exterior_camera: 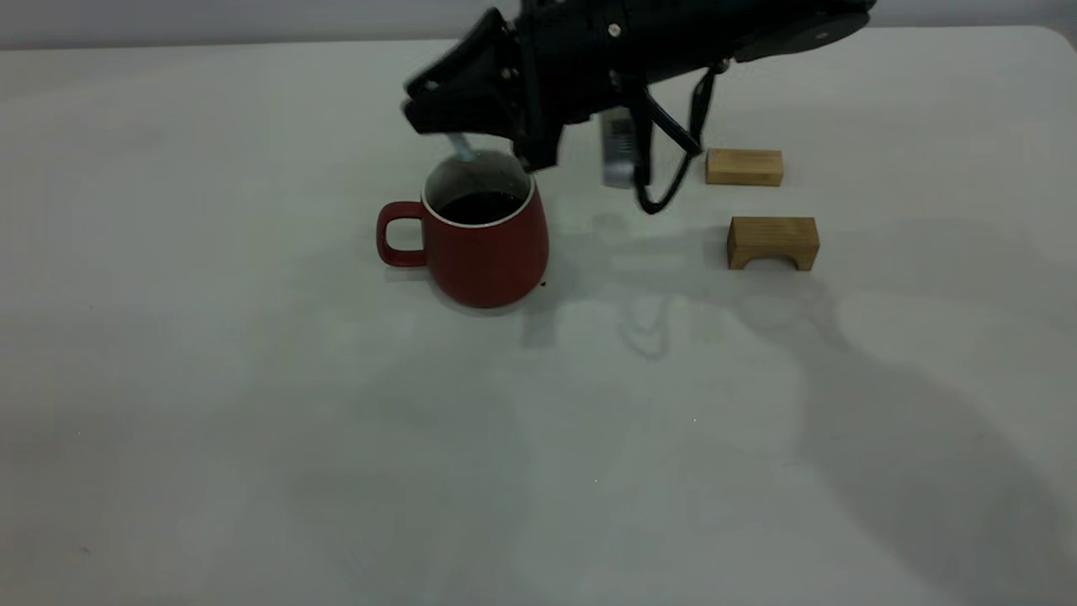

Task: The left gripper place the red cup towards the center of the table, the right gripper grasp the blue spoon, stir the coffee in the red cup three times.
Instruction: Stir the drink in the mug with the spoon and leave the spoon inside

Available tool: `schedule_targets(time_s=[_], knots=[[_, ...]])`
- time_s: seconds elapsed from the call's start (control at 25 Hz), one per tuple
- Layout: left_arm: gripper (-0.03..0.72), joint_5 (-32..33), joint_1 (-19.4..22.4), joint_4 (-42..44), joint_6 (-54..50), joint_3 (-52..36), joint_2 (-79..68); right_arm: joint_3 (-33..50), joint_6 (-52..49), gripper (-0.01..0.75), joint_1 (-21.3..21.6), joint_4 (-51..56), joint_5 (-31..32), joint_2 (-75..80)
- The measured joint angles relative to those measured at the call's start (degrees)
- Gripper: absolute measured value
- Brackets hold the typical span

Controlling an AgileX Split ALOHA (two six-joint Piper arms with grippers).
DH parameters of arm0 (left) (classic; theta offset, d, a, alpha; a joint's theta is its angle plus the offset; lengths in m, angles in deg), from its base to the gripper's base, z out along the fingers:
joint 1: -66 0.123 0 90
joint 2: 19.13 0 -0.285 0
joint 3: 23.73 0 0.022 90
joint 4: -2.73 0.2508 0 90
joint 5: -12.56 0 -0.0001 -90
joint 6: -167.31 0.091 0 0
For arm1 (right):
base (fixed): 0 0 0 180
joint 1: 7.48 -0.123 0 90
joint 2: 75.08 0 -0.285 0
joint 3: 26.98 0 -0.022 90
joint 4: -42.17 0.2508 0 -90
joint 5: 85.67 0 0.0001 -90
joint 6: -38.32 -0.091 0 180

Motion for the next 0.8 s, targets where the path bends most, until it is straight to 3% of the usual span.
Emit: schedule_targets(time_s=[0.2,0.4,0.8], knots=[[0.310,0.00,0.00,0.00,0.00,0.00,0.00,0.00,-7.22,0.136,0.98,-2.85,0.95,0.04],[0.310,0.00,0.00,0.00,0.00,0.00,0.00,-0.25,-10.89,0.136,-1.61,2.75,2.06,0.04],[0.310,0.00,0.00,0.00,0.00,0.00,0.00,-1.88,1.52,0.136,-1.21,2.76,-5.00,0.11]])
